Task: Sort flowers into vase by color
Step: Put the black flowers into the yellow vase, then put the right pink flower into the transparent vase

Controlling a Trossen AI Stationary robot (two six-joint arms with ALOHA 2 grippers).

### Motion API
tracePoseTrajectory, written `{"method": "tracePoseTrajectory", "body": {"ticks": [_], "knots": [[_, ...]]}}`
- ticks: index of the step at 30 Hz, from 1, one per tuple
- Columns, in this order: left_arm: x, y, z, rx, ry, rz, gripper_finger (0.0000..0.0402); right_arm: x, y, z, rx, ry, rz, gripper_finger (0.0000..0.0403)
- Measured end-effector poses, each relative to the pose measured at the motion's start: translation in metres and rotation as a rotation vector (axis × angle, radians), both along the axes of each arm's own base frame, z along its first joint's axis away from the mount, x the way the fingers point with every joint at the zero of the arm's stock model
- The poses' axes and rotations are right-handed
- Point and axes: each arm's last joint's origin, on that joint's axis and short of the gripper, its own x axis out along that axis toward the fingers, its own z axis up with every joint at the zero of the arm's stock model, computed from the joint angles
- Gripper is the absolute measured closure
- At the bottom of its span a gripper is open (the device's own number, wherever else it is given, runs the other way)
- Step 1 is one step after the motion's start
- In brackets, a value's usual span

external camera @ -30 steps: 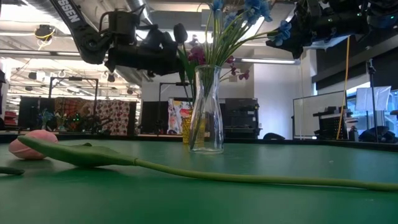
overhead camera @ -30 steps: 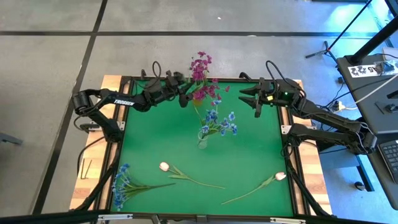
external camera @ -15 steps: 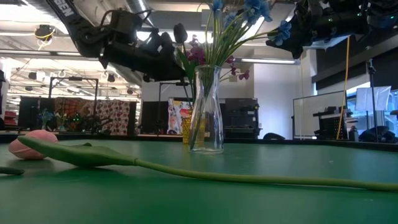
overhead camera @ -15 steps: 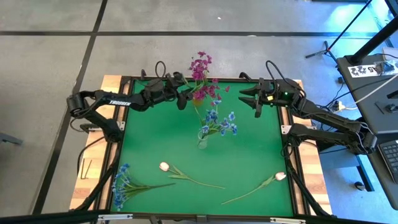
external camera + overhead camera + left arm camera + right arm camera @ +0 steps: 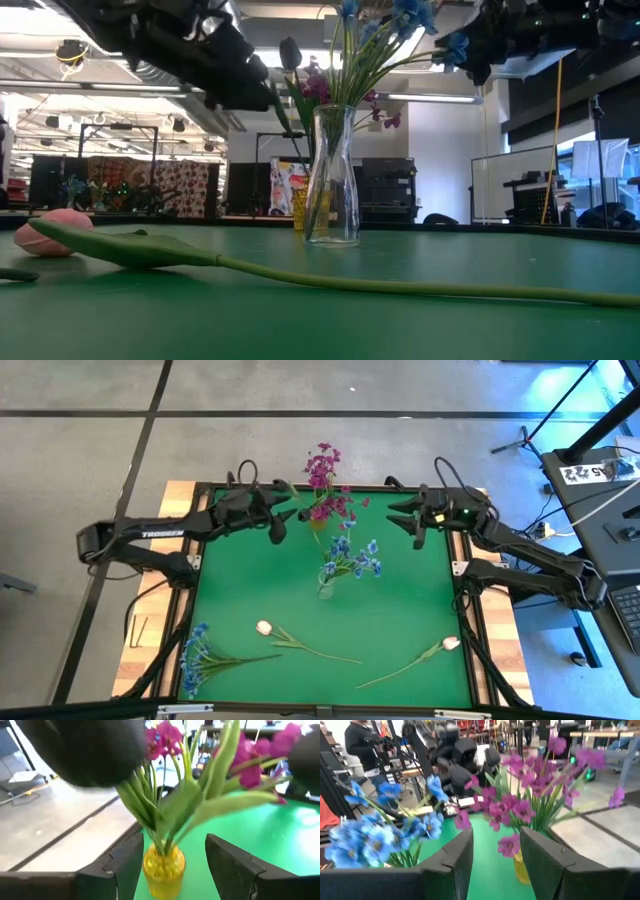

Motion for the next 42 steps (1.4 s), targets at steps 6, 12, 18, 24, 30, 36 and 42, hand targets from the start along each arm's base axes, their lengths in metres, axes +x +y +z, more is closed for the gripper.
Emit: {"method": "tracePoseTrajectory", "body": {"ticks": [6,12,18,24,30,36,42], "knots": [[-0.010,-0.015,0.003,-0.032,0.063,0.006,0.0193,-0.011,0.008,0.021,-0.025,-0.078,0.043,0.0243],[-0.022,-0.035,0.005,-0.105,0.121,-0.033,0.0193,-0.025,0.020,0.040,-0.039,-0.113,0.088,0.0243],[-0.038,-0.057,0.007,-0.129,0.183,-0.004,0.0193,-0.039,0.029,0.054,-0.063,-0.144,0.108,0.0243],[-0.048,-0.078,0.015,-0.175,0.139,-0.069,0.0193,-0.054,0.042,0.061,-0.063,-0.197,0.210,0.0243],[-0.050,-0.098,0.019,-0.214,0.097,-0.154,0.0193,-0.058,0.047,0.062,-0.044,-0.197,0.258,0.0243],[-0.038,-0.133,0.008,-0.254,0.159,-0.333,0.0193,-0.058,0.046,0.059,-0.025,-0.172,0.257,0.0243],[-0.021,-0.166,-0.010,-0.247,0.200,-0.397,0.0193,-0.060,0.045,0.066,-0.047,-0.178,0.190,0.0243]]}}
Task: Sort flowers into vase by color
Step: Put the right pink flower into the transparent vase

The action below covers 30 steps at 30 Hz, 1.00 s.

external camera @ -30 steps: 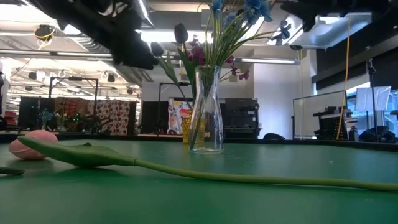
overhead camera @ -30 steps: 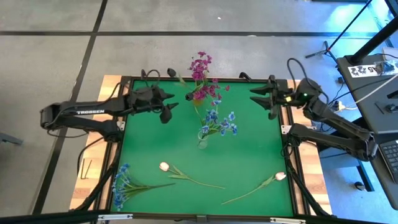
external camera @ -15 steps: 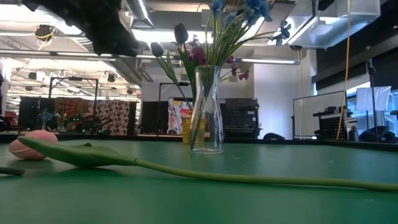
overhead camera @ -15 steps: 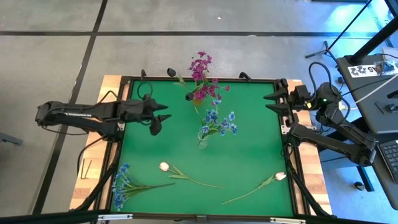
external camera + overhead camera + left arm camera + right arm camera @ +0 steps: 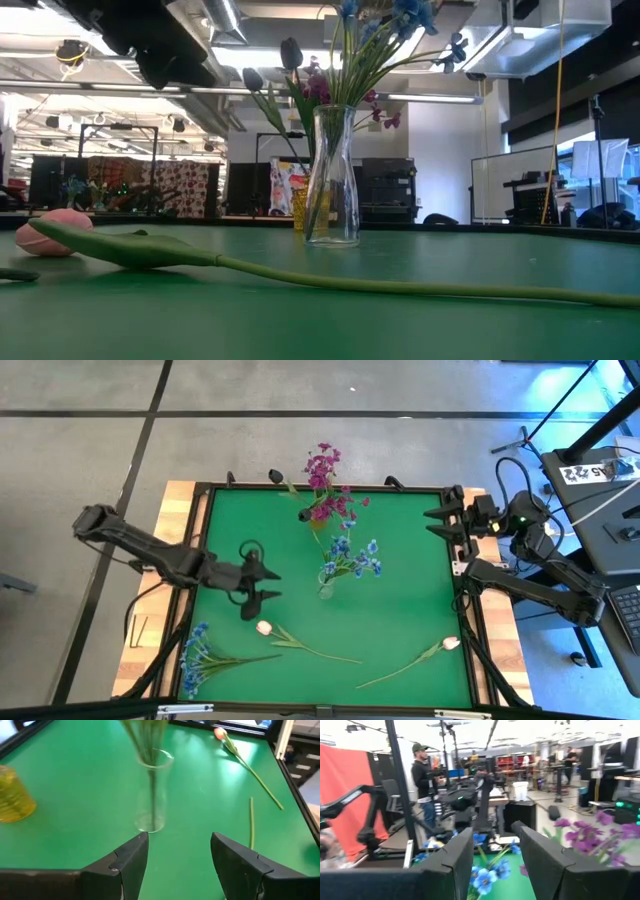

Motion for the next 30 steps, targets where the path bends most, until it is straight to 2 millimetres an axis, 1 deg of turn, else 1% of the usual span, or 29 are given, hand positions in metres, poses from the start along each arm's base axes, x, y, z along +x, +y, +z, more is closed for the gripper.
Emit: {"method": "tracePoseTrajectory", "body": {"ticks": [6,10,13,17,22,26,30], "knots": [[0.020,-0.022,-0.010,0.020,-0.065,-0.068,0.0193,0.005,-0.002,0.012,0.017,0.040,-0.026,0.0243],[0.029,-0.028,-0.018,0.038,-0.077,-0.089,0.0193,0.018,0.003,0.016,-0.011,0.109,-0.028,0.0243],[0.033,-0.030,-0.024,0.043,-0.065,-0.088,0.0193,0.031,0.012,0.015,-0.038,0.137,-0.019,0.0243],[0.035,-0.033,-0.029,0.039,-0.053,-0.092,0.0193,0.048,0.034,0.010,-0.073,0.180,-0.014,0.0243],[0.038,-0.045,-0.032,0.027,-0.080,-0.127,0.0193,0.062,0.069,0.001,-0.132,0.248,-0.029,0.0243],[0.040,-0.055,-0.040,0.026,-0.080,-0.157,0.0193,0.065,0.099,-0.008,-0.160,0.311,0.061,0.0243],[0.044,-0.059,-0.046,0.022,-0.088,-0.167,0.0193,0.068,0.124,-0.027,-0.198,0.452,0.159,0.0243]]}}
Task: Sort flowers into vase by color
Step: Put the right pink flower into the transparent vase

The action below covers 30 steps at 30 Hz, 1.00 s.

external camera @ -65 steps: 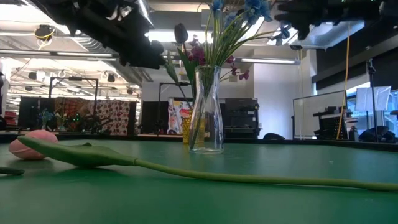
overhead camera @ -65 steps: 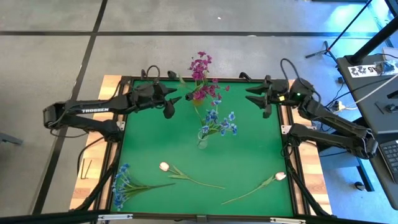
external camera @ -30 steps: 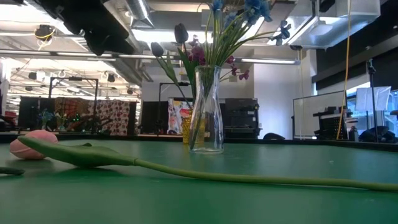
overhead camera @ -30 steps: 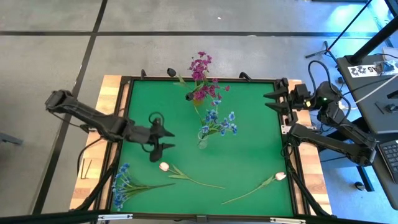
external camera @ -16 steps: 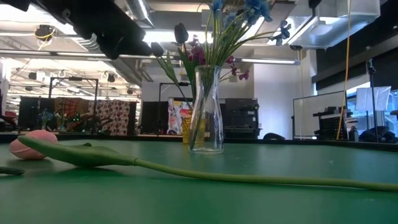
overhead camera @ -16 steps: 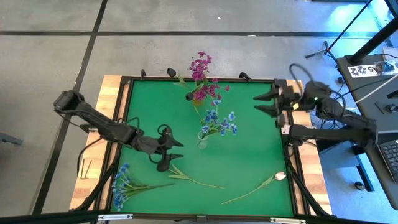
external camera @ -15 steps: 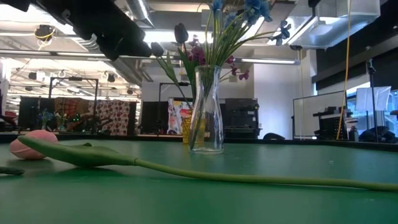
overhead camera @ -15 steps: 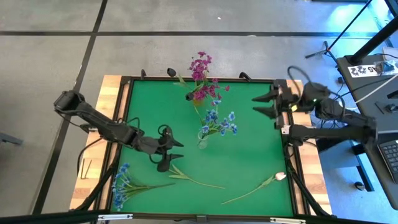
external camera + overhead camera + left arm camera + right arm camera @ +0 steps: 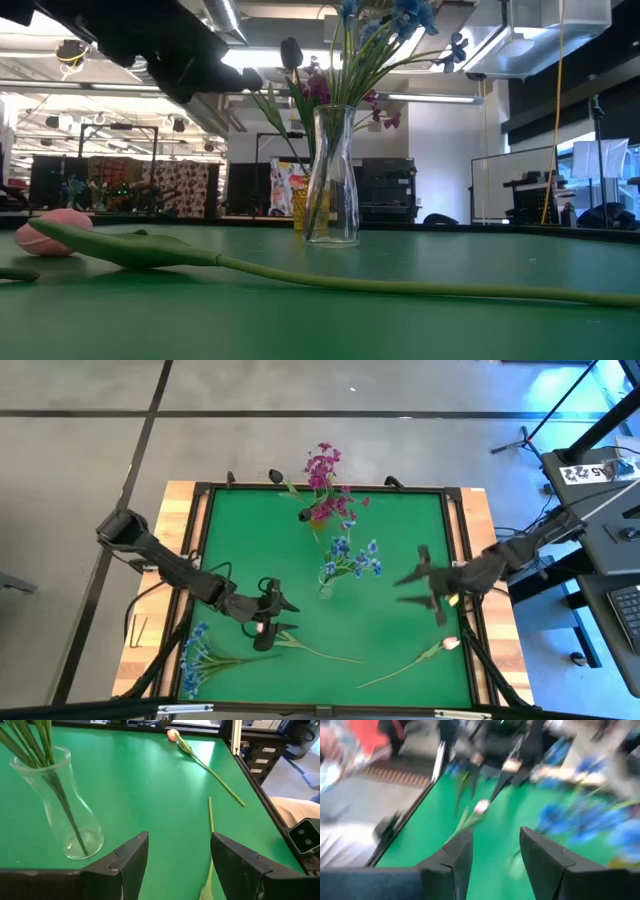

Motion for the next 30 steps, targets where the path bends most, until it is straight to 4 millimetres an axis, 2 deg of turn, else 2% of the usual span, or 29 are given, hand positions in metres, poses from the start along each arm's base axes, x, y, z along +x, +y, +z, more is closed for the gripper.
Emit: {"method": "tracePoseTrajectory", "body": {"ticks": [5,9,17,22,27,30], "knots": [[0.005,-0.003,-0.008,0.003,0.029,0.006,0.0193,0.017,0.032,-0.033,0.017,0.180,0.034,0.0243],[0.017,-0.010,-0.006,0.011,0.067,0.003,0.0193,0.028,0.057,-0.066,-0.047,0.347,0.056,0.0243],[0.037,-0.023,0.004,0.044,0.130,-0.005,0.0193,0.028,0.082,-0.122,-0.004,0.779,0.035,0.0243],[0.037,-0.023,0.005,0.046,0.129,0.000,0.0193,0.019,0.100,-0.143,0.033,0.970,0.096,0.0243],[0.037,-0.023,0.004,0.031,0.135,0.013,0.0193,0.008,0.114,-0.148,0.033,1.007,0.130,0.0243],[0.037,-0.023,0.004,0.028,0.135,0.015,0.0193,0.001,0.120,-0.153,-0.024,1.000,0.124,0.0243]]}}
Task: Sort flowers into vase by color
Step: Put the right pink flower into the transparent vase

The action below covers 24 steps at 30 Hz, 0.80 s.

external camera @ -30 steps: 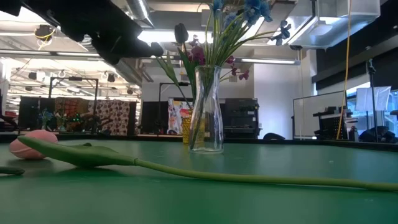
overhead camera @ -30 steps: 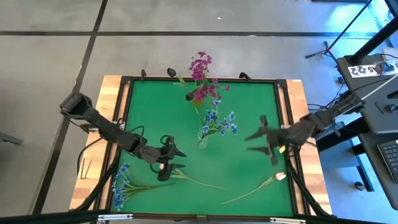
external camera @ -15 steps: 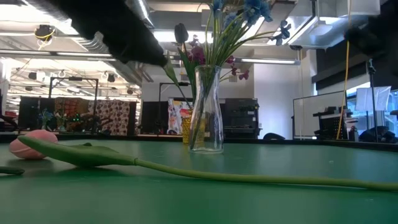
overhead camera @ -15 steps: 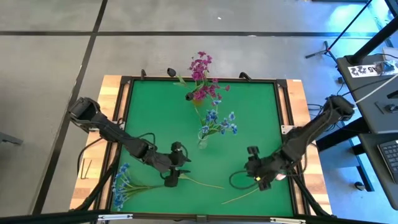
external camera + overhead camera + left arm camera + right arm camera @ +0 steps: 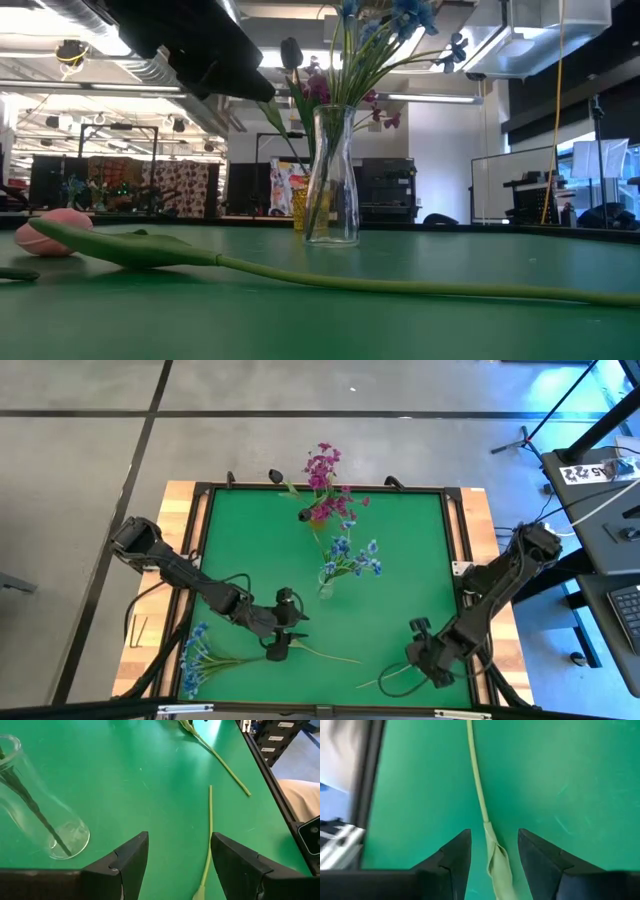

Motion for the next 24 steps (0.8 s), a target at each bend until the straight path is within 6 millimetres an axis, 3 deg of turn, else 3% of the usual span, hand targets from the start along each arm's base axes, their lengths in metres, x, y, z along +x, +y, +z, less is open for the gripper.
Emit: {"method": "tracePoseTrajectory", "body": {"ticks": [10,17,20,24], "knots": [[0.000,0.000,0.000,-0.014,0.000,0.010,0.0193,-0.003,0.007,-0.030,-0.109,0.123,0.017,0.0243],[0.000,0.000,0.000,-0.023,-0.001,0.017,0.0193,-0.002,0.007,-0.034,-0.113,0.148,0.004,0.0245],[0.000,0.000,0.000,-0.022,-0.001,0.017,0.0193,-0.003,0.006,-0.034,-0.131,0.154,0.002,0.0266],[0.001,0.000,0.002,-0.031,-0.017,0.017,0.0193,-0.005,0.002,-0.033,-0.164,0.177,0.000,0.0326]]}}
